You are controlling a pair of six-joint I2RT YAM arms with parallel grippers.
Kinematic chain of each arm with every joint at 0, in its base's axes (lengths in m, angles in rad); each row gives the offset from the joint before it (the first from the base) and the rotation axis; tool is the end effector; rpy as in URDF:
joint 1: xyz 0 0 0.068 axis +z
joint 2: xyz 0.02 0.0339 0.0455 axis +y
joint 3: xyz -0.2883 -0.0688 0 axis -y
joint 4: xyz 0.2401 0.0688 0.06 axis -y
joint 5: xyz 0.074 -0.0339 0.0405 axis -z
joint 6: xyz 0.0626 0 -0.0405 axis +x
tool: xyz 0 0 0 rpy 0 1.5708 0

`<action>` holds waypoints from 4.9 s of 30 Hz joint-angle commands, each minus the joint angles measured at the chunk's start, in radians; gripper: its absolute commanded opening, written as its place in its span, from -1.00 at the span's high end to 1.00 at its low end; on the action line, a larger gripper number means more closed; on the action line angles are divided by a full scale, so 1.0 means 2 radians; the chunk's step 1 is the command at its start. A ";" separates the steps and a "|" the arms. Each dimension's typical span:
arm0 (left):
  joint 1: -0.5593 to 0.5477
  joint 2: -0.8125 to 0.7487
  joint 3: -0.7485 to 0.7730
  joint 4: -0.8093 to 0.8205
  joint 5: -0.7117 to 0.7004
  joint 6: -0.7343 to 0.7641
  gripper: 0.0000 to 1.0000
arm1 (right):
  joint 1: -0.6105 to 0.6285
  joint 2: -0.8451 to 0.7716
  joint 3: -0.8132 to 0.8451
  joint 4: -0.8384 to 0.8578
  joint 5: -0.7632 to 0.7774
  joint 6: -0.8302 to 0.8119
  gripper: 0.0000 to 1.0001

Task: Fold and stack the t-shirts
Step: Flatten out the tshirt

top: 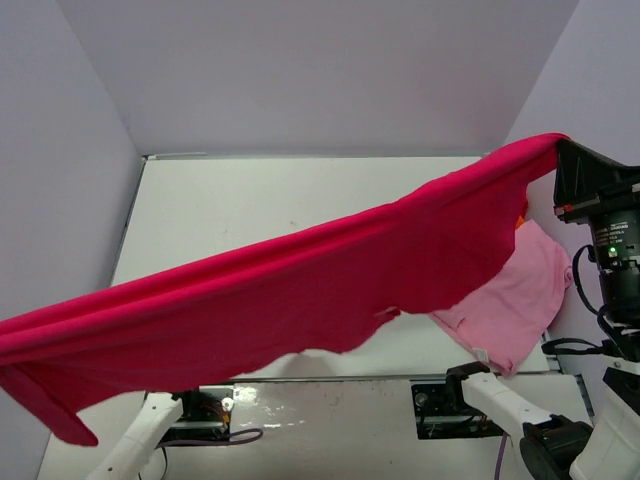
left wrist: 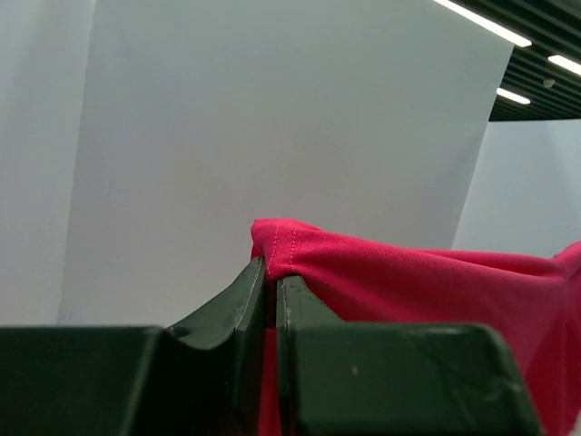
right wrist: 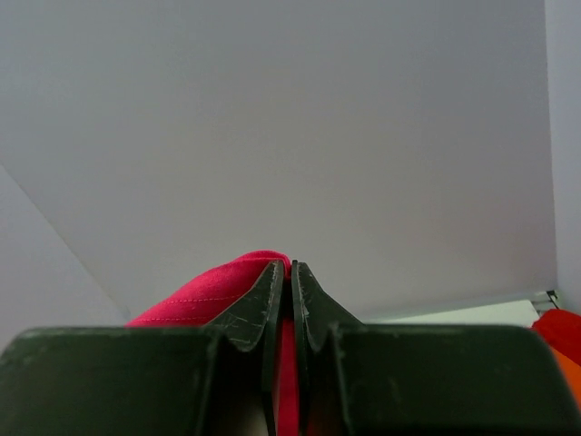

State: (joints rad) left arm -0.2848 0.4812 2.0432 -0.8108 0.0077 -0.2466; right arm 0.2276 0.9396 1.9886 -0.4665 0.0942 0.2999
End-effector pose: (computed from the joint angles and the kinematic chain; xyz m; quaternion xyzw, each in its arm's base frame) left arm -0.1859 0.0539 0.5808 0.0111 0.3983 -0.2423 0.8846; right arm 0.0319 0.0013 0.6593 0.0585 0.4719 0.2077 0.8548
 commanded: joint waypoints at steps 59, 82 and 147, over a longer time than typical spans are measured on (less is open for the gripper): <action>0.074 0.404 -0.282 0.047 -0.190 -0.086 -0.94 | 0.237 0.272 -0.501 0.239 -0.081 0.112 -0.46; 0.051 0.424 -0.221 -0.018 -0.186 -0.042 -0.94 | 0.363 0.405 -0.470 0.212 0.001 0.134 -0.37; 0.019 0.388 -0.334 0.023 -0.048 -0.136 -0.93 | 0.142 0.316 0.141 0.137 0.145 -0.141 1.00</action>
State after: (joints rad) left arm -0.2367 1.2731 1.3441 -0.8046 -0.0548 -0.5148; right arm 0.5140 1.8584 2.3774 -0.3705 0.2572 0.0692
